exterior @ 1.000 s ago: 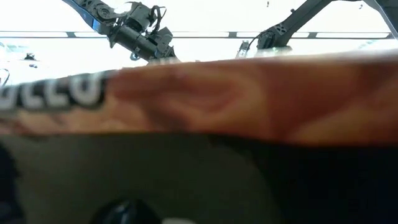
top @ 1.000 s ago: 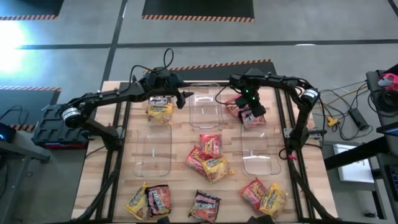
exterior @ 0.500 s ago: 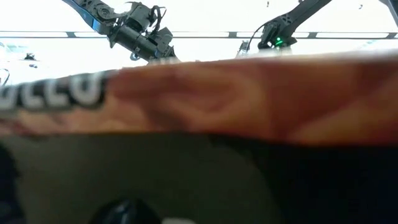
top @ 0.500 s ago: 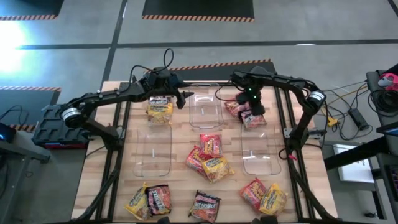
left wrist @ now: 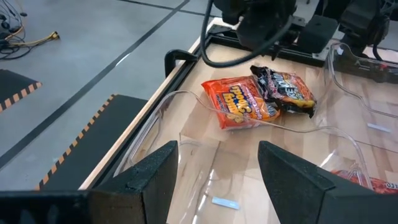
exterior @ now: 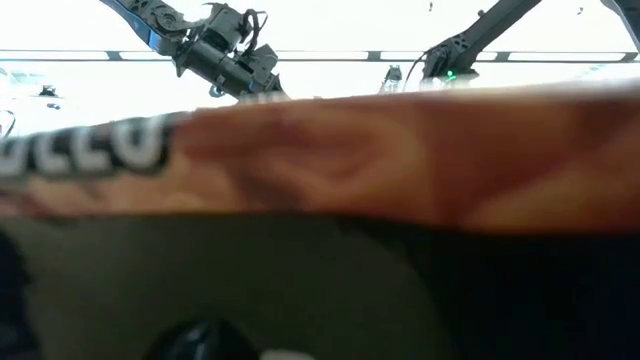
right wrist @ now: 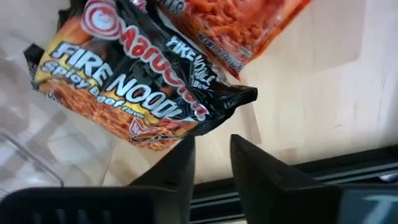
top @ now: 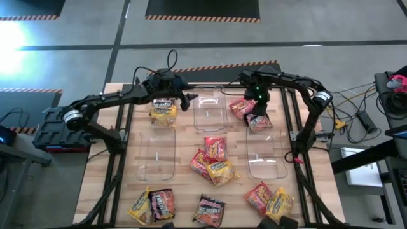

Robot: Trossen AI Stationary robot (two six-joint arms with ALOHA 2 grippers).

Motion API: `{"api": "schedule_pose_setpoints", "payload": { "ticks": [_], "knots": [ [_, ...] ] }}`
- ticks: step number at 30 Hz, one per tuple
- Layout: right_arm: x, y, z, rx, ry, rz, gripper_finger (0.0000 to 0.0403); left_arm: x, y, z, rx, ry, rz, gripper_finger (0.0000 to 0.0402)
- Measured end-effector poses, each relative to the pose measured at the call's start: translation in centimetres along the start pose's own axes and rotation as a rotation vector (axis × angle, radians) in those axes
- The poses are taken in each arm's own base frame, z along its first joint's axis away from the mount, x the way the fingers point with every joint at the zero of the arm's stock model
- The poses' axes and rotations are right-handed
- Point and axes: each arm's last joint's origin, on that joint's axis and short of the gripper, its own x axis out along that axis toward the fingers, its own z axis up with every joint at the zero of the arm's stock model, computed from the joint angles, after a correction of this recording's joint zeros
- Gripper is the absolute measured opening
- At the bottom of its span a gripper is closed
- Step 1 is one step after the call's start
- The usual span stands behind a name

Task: Sort Maruchan noodles
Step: Put the top right black pack noodle into the bottom right transparent bin

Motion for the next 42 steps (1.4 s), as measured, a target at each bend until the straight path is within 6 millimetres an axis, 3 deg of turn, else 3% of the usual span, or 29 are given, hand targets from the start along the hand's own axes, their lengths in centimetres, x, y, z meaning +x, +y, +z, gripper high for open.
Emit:
{"api": "schedule_pose_setpoints", "payload": {
  "ticks": [10, 19, 27, 35, 42],
  "knots": [
    [0.0, -0.4, 0.0, 0.126, -0.022, 0.026, 0.017, 0.7, -0.1, -0.5, 0.003, 0.029, -0.016, 0.0206],
    [-0.2, -0.7, 0.7, 0.115, -0.135, 0.045, 0.0165, 0.6, 0.0, -1.2, -0.015, 0.101, 0.023, 0.0206],
    [-2.3, -1.4, 1.3, 0.102, -0.256, 0.014, 0.0156, 0.2, 0.2, -2.1, -0.036, 0.206, 0.101, 0.0206],
    [-1.4, -2.4, -0.2, 0.188, -0.163, 0.07, 0.0167, 0.6, 0.0, -0.1, -0.009, 0.019, 0.016, 0.0206],
    [-0.7, -2.3, -1.1, 0.179, -0.116, 0.118, 0.0176, 2.3, 0.2, 1.5, 0.015, -0.009, -0.094, 0.0206]
  ]
}}
